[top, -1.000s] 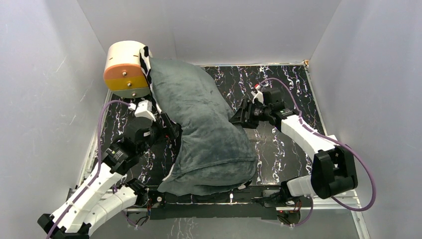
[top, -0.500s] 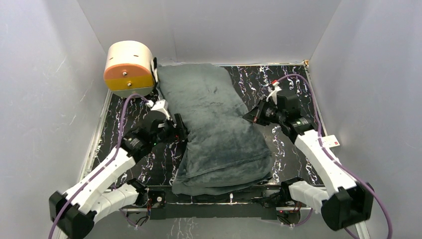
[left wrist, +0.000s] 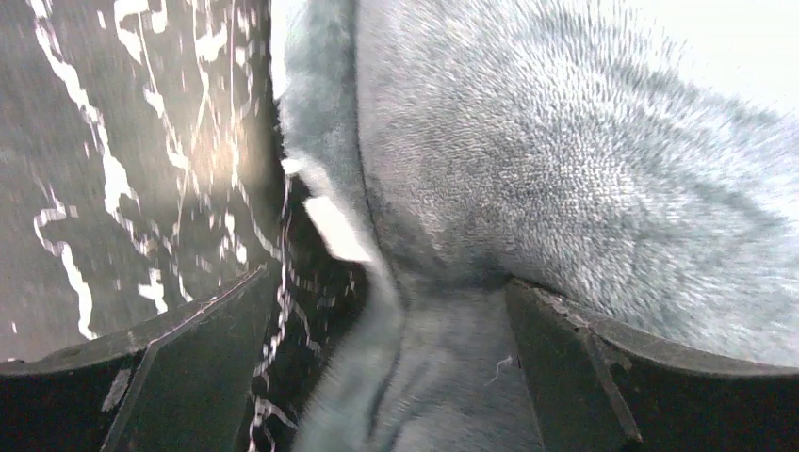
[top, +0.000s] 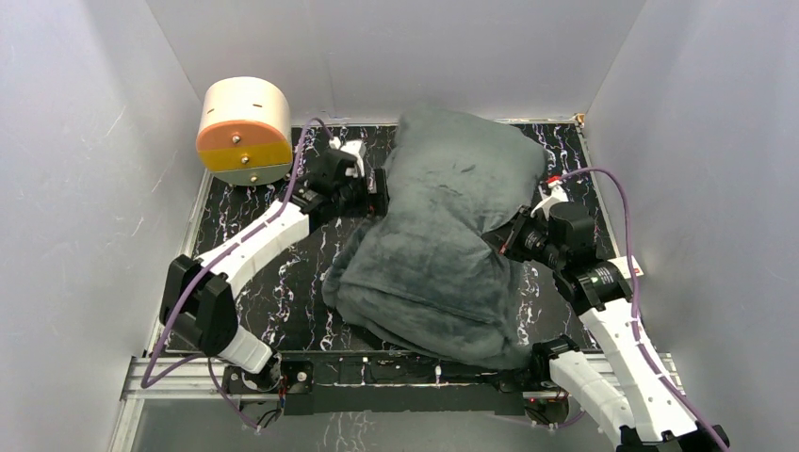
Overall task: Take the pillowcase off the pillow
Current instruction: Turn over the pillow at the center of the board, then remove the pillow from the pillowcase.
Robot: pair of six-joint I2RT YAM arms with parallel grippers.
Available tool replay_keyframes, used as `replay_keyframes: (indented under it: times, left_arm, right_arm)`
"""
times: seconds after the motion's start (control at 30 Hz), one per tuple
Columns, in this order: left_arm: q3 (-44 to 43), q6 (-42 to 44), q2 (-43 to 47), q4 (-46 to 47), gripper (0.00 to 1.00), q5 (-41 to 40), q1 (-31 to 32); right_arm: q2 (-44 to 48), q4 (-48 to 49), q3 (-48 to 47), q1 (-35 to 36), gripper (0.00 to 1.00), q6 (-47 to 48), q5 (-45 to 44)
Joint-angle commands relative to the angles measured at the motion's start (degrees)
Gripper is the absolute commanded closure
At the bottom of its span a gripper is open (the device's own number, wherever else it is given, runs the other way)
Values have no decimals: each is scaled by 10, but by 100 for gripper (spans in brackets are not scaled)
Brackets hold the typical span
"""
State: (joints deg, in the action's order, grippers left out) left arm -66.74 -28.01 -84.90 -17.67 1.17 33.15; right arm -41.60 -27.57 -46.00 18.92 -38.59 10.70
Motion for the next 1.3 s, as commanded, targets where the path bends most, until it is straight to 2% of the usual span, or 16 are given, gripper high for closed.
replay_keyframes:
  times: [0.0, 0.07, 0.1, 0.13, 0.17, 0.2, 0.27, 0.4, 0.53, 0.6, 0.67, 0.8, 0.93, 1.03, 1.17, 1.27]
  left_arm:
    - [-80, 8, -3, 53, 4, 48, -41]
    - [-72, 8, 12, 19, 2, 22, -71]
    - [-60, 7, 34, 1, 2, 3, -88]
    - [-43, 6, 54, -10, 2, -3, -107]
    - [-24, 4, 76, -19, 2, -4, -125]
    - [-6, 3, 100, -30, 2, -4, -142]
    - [28, 8, 146, -56, 2, -4, -160]
    - [83, 0, 228, -103, 2, 12, -166]
    - [140, -51, 314, -126, 2, 50, -166]
    - [168, -68, 351, -119, 2, 74, -166]
    - [182, -81, 375, -121, 2, 65, -166]
    - [181, -93, 391, -134, 2, 50, -167]
    - [166, -96, 399, -145, 2, 24, -166]
    - [164, -97, 415, -150, 2, 8, -167]
    - [169, -86, 435, -154, 2, 7, -166]
    - [166, -79, 439, -159, 2, 16, -167]
  right_arm:
    - [-19, 43, -12, 13, 90, -11, 107]
    - [-37, 17, -33, 13, 70, 15, 109]
    - [-42, -4, -48, 13, 52, 40, 103]
    - [-46, -18, -63, 13, 47, 59, 95]
    - [-47, -31, -78, 13, 36, 73, 82]
    - [-46, -38, -91, 13, 30, 83, 73]
    - [-43, -42, -116, 13, 25, 100, 67]
    - [-48, -22, -150, 13, 24, 134, 130]
    - [-91, 0, -178, 17, 31, 142, 258]
    - [-112, 27, -182, 41, 33, 132, 276]
    - [-137, 18, -198, 103, 32, 144, 227]
    - [-216, -48, -262, 302, 26, 196, 65]
    - [-272, -73, -288, 426, 25, 231, -94]
    - [-307, -95, -290, 464, 26, 241, -196]
    - [-348, -118, -279, 471, 29, 211, -356]
    - [-355, -72, -254, 470, 37, 202, -456]
